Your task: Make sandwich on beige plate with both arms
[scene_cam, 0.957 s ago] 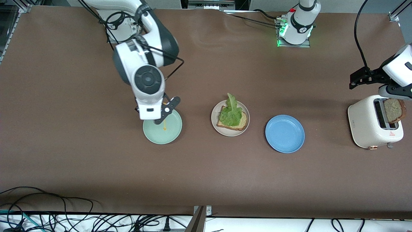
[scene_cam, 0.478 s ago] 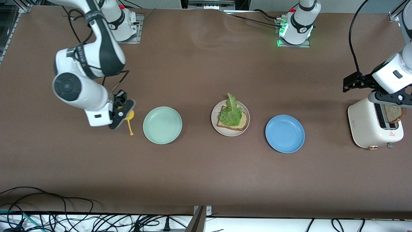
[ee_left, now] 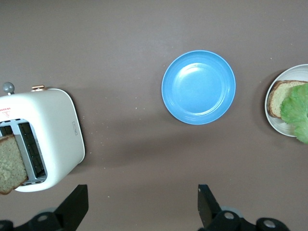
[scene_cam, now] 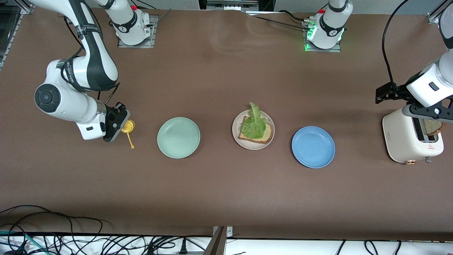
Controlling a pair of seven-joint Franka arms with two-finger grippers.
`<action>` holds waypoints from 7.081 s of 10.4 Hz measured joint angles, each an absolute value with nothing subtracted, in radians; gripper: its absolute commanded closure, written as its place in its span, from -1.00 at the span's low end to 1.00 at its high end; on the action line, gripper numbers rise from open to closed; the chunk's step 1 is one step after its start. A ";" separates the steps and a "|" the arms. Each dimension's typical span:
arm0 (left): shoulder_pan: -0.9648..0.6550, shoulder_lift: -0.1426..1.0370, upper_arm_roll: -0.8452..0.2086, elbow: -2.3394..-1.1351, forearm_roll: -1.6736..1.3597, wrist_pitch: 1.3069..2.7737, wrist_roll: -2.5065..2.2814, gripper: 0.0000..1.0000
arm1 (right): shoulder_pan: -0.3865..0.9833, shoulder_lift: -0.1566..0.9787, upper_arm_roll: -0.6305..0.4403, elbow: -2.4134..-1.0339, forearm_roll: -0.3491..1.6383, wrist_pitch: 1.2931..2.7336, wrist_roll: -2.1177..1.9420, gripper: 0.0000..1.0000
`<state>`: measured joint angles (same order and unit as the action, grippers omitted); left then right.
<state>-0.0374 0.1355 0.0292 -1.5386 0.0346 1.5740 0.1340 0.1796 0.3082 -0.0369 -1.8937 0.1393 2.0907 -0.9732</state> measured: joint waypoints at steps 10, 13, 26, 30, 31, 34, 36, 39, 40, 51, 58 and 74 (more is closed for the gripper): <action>0.330 0.380 0.066 -1.515 0.120 1.750 0.303 -1.00 | 0.123 0.508 -0.017 -1.924 0.454 2.357 -1.442 1.00; 0.377 0.444 0.066 -1.515 0.121 1.760 0.309 -0.93 | 0.121 0.532 0.003 -1.923 0.462 2.406 -1.450 0.69; 0.407 0.460 0.063 -1.489 0.121 1.755 0.362 1.00 | 0.082 0.493 -0.006 -1.907 0.477 2.321 -1.415 -1.00; 0.404 0.364 0.008 -1.443 0.121 1.621 0.369 1.00 | 0.073 0.418 -0.064 -1.906 0.477 2.144 -1.287 -1.00; 0.402 0.352 -0.031 -1.421 0.121 1.577 0.369 1.00 | 0.073 0.404 -0.074 -1.906 0.477 2.101 -1.254 -1.00; 0.396 0.345 -0.196 -1.391 0.121 1.485 0.367 1.00 | 0.072 0.360 -0.099 -1.906 0.477 2.016 -1.131 -1.00; 0.377 0.355 -0.301 -1.394 0.120 1.463 0.361 1.00 | 0.071 0.321 -0.106 -1.904 0.471 1.988 -0.991 -1.00; 0.314 0.411 -0.322 -1.410 -0.066 1.451 0.355 1.00 | 0.072 0.262 -0.105 -1.901 0.460 1.973 -0.756 -1.00; 0.299 0.448 -0.323 -1.416 -0.139 1.451 0.349 1.00 | 0.072 0.247 -0.105 -1.900 0.455 1.973 -0.665 -1.00; 0.023 0.878 -0.324 -1.417 -0.874 1.648 0.383 1.00 | 0.064 0.124 0.092 -1.719 -0.016 1.551 0.145 -1.00; 0.028 0.976 -0.286 -1.398 -0.922 1.667 0.557 -1.00 | 0.043 0.129 0.096 -1.698 -0.022 1.555 0.161 -1.00; 0.049 0.551 -0.239 -1.343 -0.151 1.617 0.241 -1.00 | 0.048 0.155 0.113 -1.675 -0.048 1.550 0.161 -1.00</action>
<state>0.0491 0.5507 -0.2388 -1.3432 -0.1507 1.6168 0.2411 0.0481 0.1549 0.1133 -1.6754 -0.0480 1.5501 0.1614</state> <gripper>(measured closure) 0.000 0.000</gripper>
